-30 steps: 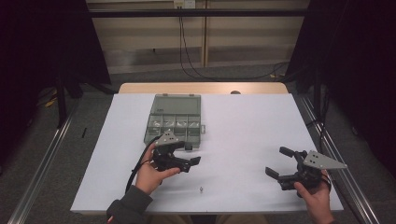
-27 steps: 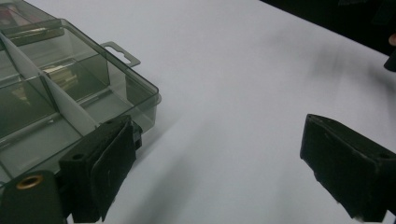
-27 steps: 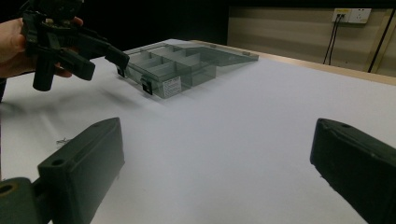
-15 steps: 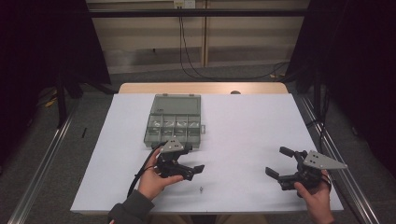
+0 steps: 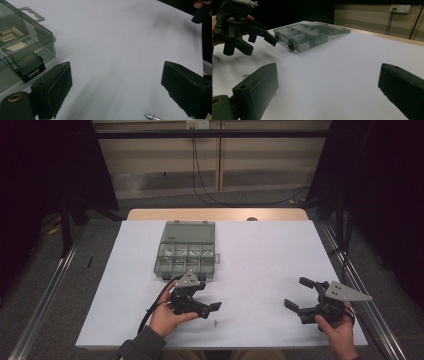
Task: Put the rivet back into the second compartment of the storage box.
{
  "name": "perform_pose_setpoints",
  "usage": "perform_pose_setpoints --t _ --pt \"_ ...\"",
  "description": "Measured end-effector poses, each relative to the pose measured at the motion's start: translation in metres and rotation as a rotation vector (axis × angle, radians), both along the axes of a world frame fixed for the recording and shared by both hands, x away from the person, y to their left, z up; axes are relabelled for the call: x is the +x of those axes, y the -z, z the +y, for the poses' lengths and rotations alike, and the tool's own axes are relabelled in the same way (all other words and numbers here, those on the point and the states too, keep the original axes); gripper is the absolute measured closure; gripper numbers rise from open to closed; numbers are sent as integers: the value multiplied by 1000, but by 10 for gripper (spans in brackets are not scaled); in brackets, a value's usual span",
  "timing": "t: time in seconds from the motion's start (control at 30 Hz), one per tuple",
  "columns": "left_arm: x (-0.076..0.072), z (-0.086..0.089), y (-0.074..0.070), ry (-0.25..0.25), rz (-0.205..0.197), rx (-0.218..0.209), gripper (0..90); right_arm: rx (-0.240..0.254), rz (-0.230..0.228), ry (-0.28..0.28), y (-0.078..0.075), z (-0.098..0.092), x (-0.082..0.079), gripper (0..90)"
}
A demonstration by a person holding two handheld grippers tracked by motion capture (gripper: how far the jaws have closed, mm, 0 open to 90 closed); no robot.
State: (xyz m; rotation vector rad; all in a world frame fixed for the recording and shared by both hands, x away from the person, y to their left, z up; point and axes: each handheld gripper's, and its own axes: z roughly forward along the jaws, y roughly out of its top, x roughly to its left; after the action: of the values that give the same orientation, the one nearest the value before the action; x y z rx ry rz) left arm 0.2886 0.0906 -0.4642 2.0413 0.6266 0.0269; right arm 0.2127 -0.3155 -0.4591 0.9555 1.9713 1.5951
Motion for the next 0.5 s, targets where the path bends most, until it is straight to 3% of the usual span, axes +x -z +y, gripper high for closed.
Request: perform_pose_setpoints --t 0.2,0.5 --pt "-6 -3 3 42 5 37 142 0 0 1 0 0 0 27" --pt "-22 -9 9 129 20 92 326 -1 0 1 0 0 0 27"
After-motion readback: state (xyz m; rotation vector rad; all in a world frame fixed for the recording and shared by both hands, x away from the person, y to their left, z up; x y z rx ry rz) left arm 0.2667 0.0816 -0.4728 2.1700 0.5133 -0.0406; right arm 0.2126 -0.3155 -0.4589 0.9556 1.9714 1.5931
